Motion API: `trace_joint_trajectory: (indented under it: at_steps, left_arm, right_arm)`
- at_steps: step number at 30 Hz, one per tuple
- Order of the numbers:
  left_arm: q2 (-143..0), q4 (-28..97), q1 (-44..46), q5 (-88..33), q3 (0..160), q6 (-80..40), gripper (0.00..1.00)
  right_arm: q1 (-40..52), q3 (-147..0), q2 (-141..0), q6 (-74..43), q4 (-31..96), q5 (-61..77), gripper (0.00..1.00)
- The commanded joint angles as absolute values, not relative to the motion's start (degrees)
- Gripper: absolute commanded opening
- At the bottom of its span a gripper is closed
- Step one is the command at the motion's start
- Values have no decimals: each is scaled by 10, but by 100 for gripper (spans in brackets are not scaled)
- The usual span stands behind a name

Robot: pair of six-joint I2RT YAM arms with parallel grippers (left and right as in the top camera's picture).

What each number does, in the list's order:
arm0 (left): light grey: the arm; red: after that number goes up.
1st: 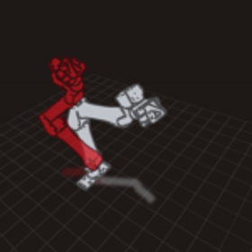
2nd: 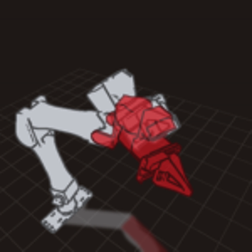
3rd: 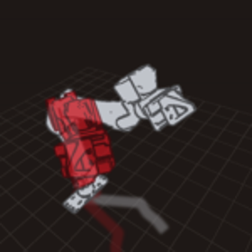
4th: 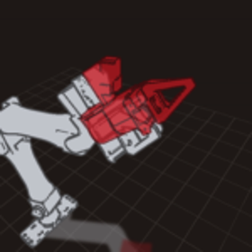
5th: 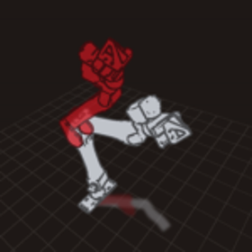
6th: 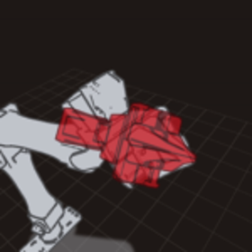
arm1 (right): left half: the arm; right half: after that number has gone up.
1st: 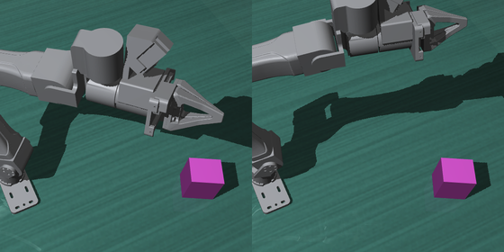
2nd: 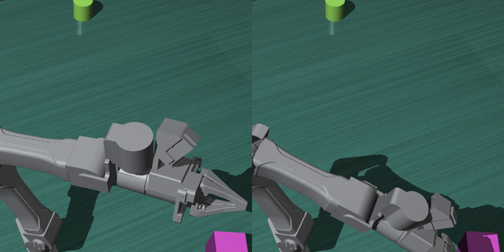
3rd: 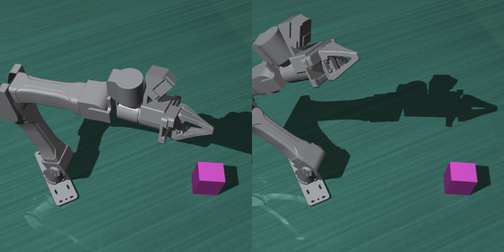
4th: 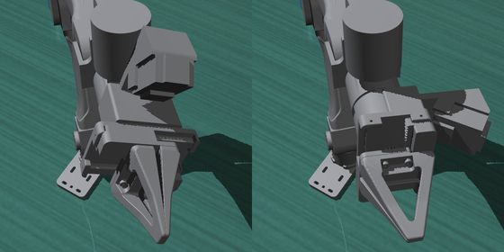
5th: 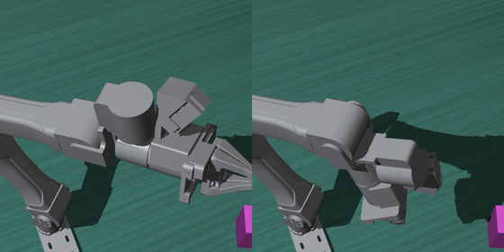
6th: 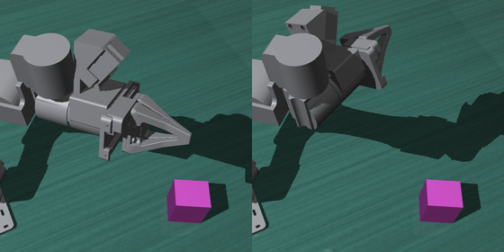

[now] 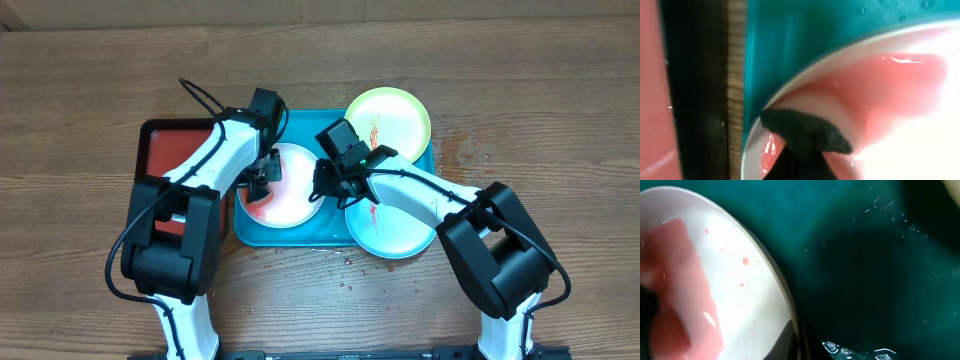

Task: Clean dirty plates on tray and stack at the side
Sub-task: 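Scrub the white plate with the sponge while the right gripper holds its rim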

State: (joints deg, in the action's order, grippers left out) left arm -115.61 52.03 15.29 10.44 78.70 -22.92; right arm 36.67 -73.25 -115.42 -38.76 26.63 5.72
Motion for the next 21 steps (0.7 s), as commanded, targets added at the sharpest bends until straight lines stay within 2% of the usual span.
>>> trace_joint_trajectory:
  at_steps: [1,9,16,18,21]
  left_arm:
    - [-1161,557,148,-124,780,5,4]
    - [-1161,491,155,-167,779,158,4]
    - [-1161,410,165,-161,779,169,4]
    - [-1161,389,165,-90,779,123,4]
    - [-1161,394,165,90,779,-29,4]
  right_arm:
    - [362,-742,-1159,-390,265,45,4]
    - [362,-742,-1159,-390,266,45,4]
    - [362,-742,-1159,-390,266,45,4]
    - [362,-742,-1159,-390,266,45,4]
    - [362,-742,-1159,-390,266,45,4]
